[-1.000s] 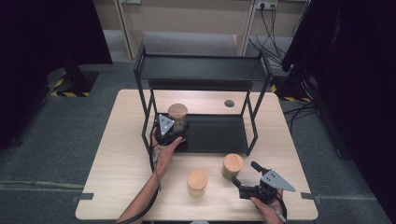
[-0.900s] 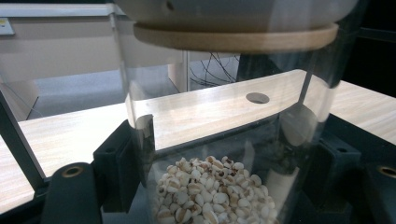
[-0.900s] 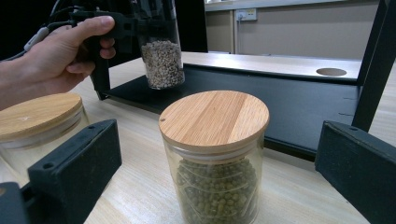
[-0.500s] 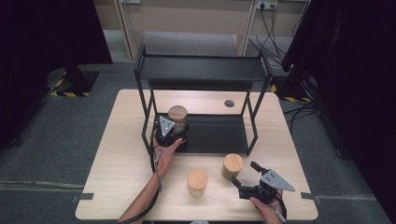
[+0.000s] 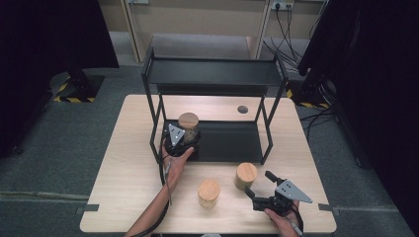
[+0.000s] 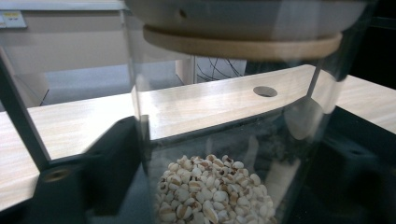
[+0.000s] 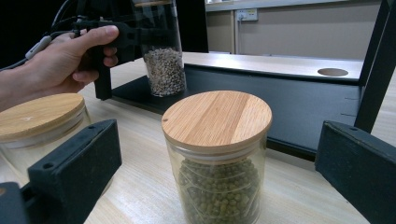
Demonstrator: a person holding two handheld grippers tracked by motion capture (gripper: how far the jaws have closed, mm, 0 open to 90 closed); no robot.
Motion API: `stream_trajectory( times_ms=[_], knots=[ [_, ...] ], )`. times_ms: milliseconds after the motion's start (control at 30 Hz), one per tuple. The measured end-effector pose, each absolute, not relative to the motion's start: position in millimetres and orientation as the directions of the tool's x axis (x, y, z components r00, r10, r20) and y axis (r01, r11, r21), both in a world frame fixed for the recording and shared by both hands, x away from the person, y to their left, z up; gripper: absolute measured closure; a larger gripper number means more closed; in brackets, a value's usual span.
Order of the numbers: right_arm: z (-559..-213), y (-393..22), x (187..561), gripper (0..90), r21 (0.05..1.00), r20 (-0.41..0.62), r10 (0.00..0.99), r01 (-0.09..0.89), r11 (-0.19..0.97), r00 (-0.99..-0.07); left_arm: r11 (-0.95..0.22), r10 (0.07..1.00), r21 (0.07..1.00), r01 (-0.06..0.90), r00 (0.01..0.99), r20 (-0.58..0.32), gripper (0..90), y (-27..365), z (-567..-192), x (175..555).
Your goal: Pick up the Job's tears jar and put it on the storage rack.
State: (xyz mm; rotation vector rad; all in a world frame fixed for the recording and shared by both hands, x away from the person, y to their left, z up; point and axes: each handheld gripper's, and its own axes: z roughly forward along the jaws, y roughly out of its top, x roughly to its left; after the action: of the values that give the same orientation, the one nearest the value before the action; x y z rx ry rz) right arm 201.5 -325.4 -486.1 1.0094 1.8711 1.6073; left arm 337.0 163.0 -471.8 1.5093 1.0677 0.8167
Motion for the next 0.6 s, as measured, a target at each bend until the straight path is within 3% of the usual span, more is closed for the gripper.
stream_trajectory(
  times_ms=[267, 600],
  knots=[
    [-486.2, -325.3, 201.5, 0.8, 0.973, 0.11, 0.779, 0.226, 0.042, -0.618, -0.042, 0.934, 0.983, 0.181, 0.356, -0.025, 0.1, 160.0, -468.7, 326.1],
    [-486.2, -325.2, 201.1, 0.8, 0.974, 0.11, 0.779, 0.225, 0.041, -0.617, -0.072, 0.924, 0.983, 0.17, 0.381, 0.002, 0.2, 160.6, -458.7, 305.5]
  ],
)
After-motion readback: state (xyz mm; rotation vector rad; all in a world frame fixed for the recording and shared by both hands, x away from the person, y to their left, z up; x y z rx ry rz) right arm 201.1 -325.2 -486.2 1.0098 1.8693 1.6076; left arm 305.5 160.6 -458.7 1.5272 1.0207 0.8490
